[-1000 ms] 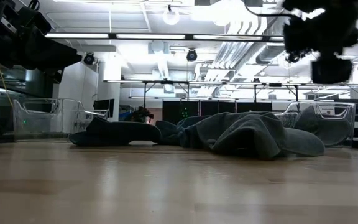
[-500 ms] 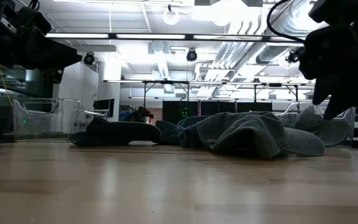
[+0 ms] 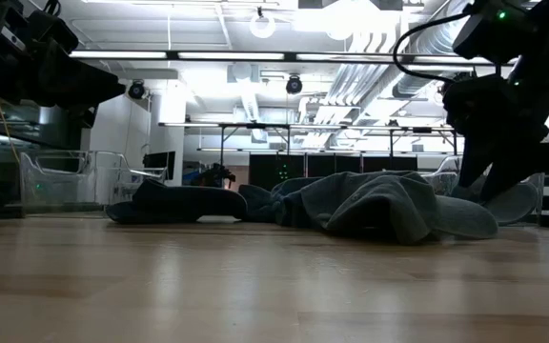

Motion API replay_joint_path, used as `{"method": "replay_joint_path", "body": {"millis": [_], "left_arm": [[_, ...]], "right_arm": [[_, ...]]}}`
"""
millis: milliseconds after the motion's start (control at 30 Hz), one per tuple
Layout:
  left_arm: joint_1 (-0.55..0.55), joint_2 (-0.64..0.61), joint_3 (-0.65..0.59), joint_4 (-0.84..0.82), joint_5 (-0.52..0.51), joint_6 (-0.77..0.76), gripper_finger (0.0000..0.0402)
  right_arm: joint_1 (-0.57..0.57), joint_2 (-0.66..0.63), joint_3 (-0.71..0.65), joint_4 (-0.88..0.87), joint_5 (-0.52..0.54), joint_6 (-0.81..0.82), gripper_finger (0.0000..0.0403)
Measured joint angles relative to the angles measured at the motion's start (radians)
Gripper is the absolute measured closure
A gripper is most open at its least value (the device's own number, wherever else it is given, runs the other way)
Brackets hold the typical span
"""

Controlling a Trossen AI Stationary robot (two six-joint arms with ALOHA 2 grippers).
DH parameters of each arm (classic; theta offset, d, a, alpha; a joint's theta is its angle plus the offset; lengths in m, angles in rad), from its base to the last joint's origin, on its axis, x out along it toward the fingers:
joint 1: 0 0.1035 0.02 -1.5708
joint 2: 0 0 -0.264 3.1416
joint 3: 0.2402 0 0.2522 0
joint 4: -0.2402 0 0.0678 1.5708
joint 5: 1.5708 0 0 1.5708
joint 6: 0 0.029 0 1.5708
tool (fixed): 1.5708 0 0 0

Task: Pick & Place hat
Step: Put the gray cap into the right transparent bin

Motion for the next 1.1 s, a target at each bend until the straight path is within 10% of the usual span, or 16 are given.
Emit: {"method": "replay_joint_path", "body": {"millis": [1100], "left_arm": [[0.000, 0.000, 0.000, 0.000, 0.000, 0.000, 0.0314]], "right_arm": [[-0.051, 0.165, 0.000, 0.325, -0.103, -0.044, 0.0187]]}}
